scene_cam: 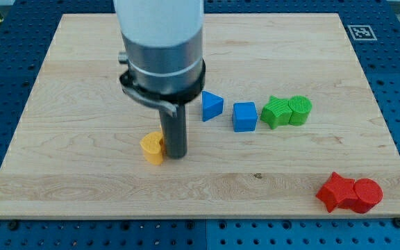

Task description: Slide the yellow hexagon to the left of the triangle

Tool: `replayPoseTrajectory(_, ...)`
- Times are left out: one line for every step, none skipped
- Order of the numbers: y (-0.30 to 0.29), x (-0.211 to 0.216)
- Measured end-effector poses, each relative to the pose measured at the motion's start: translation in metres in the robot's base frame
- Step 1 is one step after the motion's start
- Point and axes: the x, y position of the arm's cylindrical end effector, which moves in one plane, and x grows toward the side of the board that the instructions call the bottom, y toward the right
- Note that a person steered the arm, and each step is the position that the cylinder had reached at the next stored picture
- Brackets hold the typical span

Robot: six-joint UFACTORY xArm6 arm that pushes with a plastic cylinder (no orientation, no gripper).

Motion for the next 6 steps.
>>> replayPoseTrajectory(0.000, -0.026)
replayPoseTrajectory(-0.001, -0.032)
replayPoseTrajectory(0.001, -0.035)
replayPoseTrajectory(0.021, -0.048)
replayPoseTrajectory(0.018, -0.055)
replayPoseTrajectory(-0.001, -0.091)
